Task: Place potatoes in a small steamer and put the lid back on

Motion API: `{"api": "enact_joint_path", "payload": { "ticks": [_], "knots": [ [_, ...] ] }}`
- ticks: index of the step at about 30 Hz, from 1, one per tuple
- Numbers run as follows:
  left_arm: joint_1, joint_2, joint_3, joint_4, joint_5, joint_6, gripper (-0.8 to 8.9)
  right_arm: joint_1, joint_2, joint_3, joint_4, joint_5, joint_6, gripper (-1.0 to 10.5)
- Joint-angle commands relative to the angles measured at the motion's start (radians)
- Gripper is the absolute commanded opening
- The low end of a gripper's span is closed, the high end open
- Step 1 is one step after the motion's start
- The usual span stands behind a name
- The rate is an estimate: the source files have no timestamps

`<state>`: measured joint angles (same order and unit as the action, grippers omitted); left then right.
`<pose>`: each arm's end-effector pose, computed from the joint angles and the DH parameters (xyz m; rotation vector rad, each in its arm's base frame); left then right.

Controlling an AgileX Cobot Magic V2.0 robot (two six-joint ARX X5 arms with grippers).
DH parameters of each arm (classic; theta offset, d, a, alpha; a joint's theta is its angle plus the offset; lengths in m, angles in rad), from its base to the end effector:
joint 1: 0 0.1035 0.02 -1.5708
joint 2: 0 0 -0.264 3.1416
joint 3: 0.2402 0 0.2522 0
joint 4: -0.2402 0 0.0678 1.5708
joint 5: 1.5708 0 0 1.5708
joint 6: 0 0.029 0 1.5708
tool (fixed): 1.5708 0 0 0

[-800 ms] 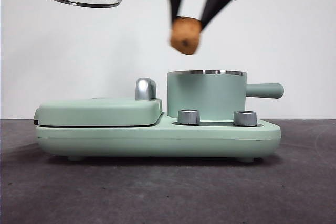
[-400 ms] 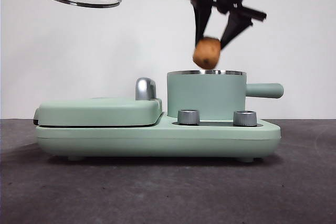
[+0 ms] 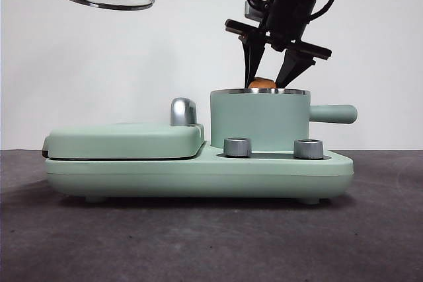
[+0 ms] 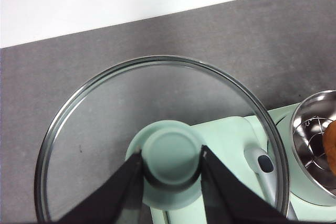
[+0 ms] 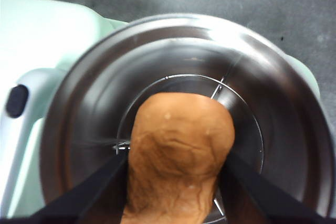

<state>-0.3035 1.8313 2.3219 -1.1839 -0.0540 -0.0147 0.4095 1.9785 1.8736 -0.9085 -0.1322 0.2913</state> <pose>0.3347 -0.1032 0.4651 0.1095 0.6856 -0.2343 0.3889 0.1730 0.2979 0.1181 1.0758 0.3414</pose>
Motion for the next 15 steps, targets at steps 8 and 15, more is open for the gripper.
{"api": "enact_joint_path", "payload": {
  "ticks": [8,15],
  "knots": [
    [-0.006,-0.007,0.039,0.024,-0.002,0.003,0.06,0.001,0.041,0.018,-0.018,-0.01,-0.003,2.1],
    [-0.006,-0.007,0.039,0.023,-0.002,0.003,0.06,-0.002,0.039,0.023,-0.012,-0.011,0.012,3.7]
  ]
}}
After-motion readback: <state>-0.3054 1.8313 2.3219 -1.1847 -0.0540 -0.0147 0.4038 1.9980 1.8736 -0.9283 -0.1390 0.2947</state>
